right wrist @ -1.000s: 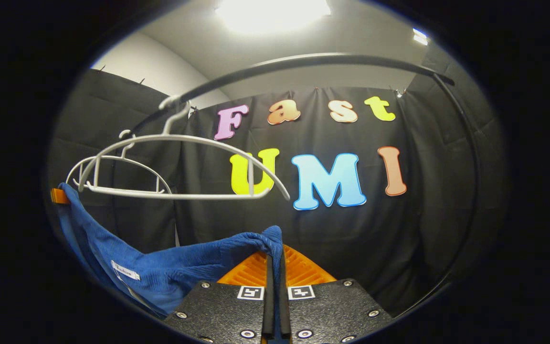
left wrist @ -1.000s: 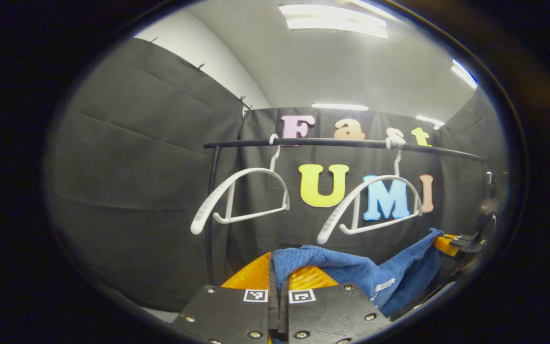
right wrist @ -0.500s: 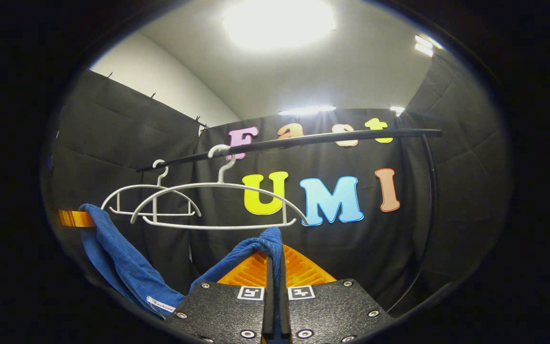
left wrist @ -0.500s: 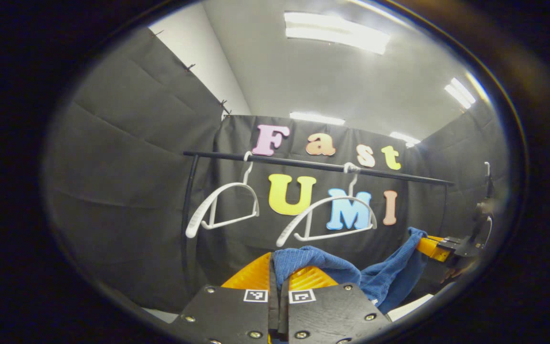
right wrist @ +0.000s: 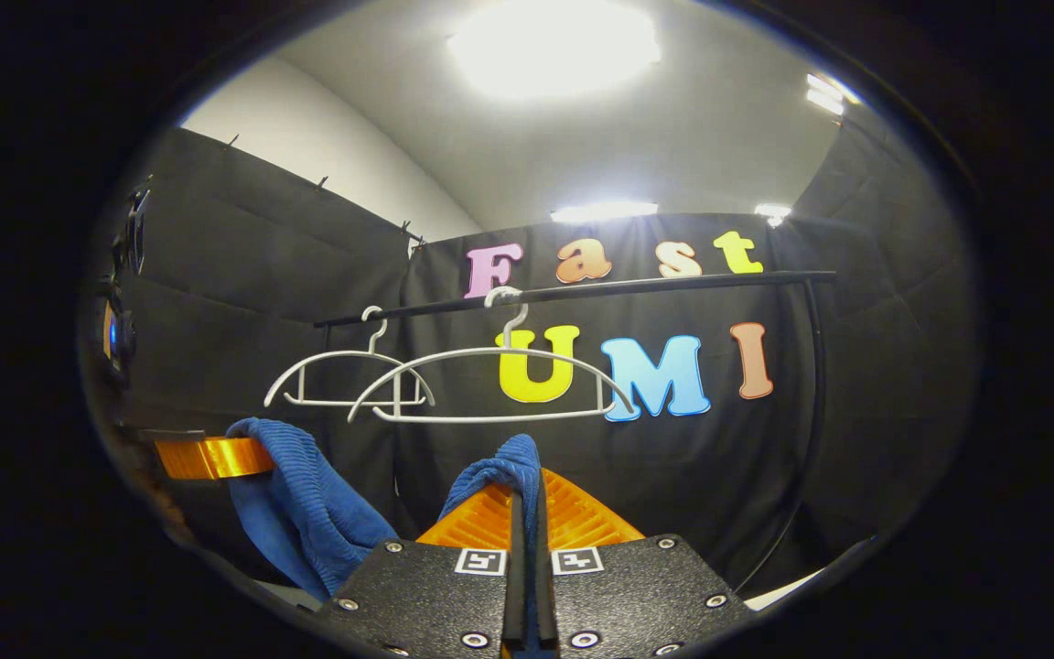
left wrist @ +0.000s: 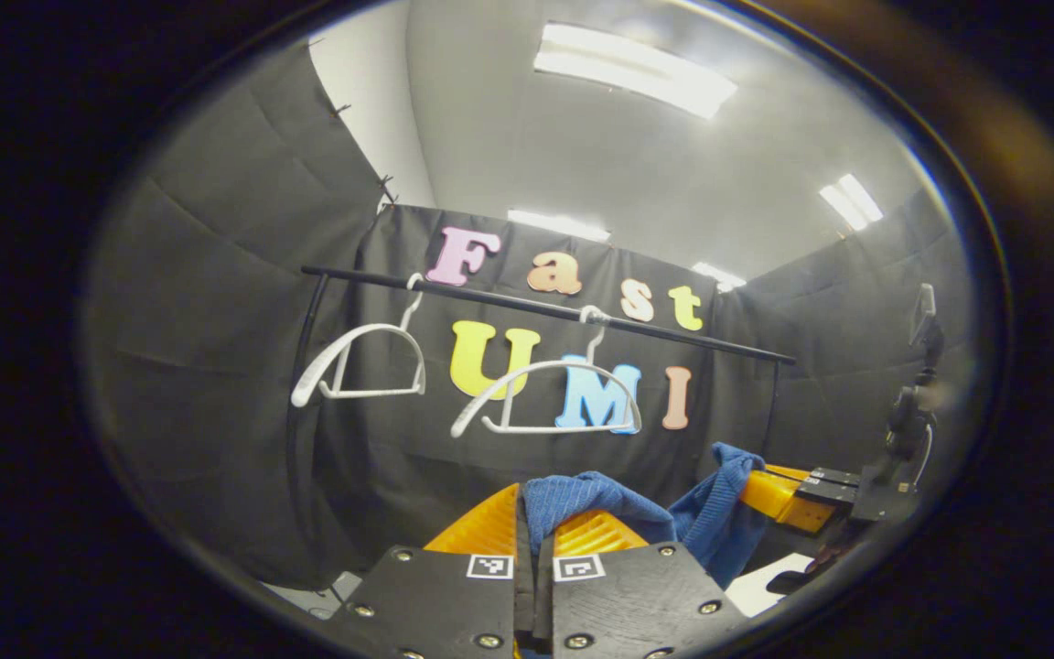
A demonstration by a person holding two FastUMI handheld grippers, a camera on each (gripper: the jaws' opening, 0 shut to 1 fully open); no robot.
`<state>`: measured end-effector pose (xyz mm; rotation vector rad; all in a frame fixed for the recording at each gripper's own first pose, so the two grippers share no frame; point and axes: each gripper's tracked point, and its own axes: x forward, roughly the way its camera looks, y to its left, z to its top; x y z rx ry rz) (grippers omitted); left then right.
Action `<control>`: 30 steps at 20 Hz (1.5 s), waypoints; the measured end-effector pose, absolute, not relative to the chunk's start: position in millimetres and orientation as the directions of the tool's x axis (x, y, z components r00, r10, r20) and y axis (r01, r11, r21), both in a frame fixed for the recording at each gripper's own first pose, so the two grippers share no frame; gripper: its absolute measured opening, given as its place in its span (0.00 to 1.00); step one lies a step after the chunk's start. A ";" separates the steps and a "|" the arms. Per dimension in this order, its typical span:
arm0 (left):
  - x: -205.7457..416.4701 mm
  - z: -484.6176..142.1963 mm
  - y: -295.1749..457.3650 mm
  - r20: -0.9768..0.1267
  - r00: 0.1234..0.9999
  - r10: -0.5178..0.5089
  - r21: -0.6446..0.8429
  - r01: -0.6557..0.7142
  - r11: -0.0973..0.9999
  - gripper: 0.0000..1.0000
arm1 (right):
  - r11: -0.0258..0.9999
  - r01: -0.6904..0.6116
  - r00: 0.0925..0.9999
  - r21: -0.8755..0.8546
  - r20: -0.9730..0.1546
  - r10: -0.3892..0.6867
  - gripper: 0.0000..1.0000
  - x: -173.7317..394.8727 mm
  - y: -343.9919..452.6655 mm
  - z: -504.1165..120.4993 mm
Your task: Grasp the clothes on the hanger with both hands and then place them into the laundry hamper below.
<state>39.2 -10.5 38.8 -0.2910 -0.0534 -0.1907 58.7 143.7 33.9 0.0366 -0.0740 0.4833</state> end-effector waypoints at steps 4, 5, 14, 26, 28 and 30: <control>26.0 13.2 -20.6 0.041 0.974 -0.223 -0.308 0.224 0.924 0.01 | 0.879 -0.475 0.880 0.027 0.026 0.475 0.05 35.4 154.9 11.6; 25.0 6.0 -22.5 0.031 0.973 -0.228 -0.314 0.226 0.922 0.01 | 0.878 -0.477 0.879 0.032 0.009 0.477 0.04 32.8 156.7 4.8; 21.0 -92.6 -23.6 -0.123 0.966 -0.225 -0.375 0.165 0.912 0.05 | 0.860 -0.496 0.843 0.120 -0.170 0.510 0.04 10.9 173.3 -86.2; 10.6 -213.8 -28.7 -0.350 0.913 -0.209 -0.275 0.113 0.955 0.01 | 0.893 -0.441 0.803 0.092 -0.402 0.439 0.04 3.6 143.5 -210.3; 7.4 -231.8 -29.4 -0.390 0.898 -0.205 -0.250 0.111 0.962 0.01 | 0.895 -0.439 0.792 0.077 -0.437 0.426 0.04 2.4 138.1 -229.1; 1.8 -253.7 -28.3 -0.432 0.880 -0.197 -0.230 0.103 0.968 0.01 | 0.899 -0.434 0.782 0.059 -0.471 0.408 0.04 -0.6 132.7 -247.5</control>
